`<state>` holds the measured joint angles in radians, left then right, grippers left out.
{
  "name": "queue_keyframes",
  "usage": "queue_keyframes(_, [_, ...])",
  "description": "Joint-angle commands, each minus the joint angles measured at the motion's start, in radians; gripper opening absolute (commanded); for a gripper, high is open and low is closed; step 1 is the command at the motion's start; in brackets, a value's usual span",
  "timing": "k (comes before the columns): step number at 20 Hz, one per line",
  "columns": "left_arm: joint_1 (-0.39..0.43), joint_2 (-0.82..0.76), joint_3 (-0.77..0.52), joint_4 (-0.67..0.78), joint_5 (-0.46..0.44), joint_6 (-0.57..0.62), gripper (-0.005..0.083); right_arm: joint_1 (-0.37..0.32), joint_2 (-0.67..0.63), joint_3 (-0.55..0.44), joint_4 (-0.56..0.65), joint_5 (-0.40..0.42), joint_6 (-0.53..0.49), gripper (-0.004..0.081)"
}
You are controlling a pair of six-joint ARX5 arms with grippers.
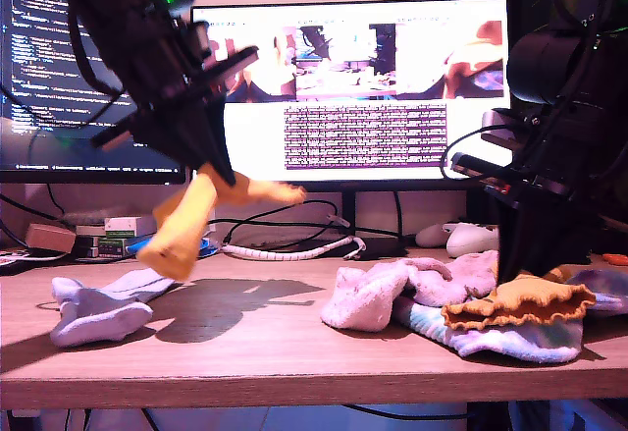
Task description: Pair up the socks based on colour and pattern, by placing them on top of one another
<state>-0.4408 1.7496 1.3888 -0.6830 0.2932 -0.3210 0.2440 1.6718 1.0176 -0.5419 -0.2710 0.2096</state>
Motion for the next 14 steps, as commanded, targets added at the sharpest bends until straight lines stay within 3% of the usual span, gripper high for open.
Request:
queue_keyframes(1, [-0.016,0.080,-0.008,0.021,-0.004,-0.047,-0.0018,0.005,-0.028,0.024,-0.002,0.002,0.001,-0.0012])
queue_keyframes(9, [-0.043,0.209,-0.008,0.043,-0.039,-0.153,0.0003,0.005,-0.035,0.077,-0.028,0.002,-0.027,-0.0013])
queue_keyframes(10, [-0.043,0.209,-0.008,0.055,-0.041,-0.155,0.0055,0.005,-0.035,0.077,-0.028,0.002,-0.030,-0.0012])
queue_keyframes(13, [-0.043,0.199,-0.004,0.082,-0.004,-0.151,0.0403,0.005,-0.035,0.077,-0.031,0.001,-0.035,-0.0013])
queue_keyframes(14, [-0.041,0.198,0.000,0.076,0.025,-0.148,0.0457,0.005,-0.035,0.077,-0.033,0.000,-0.042,-0.0012])
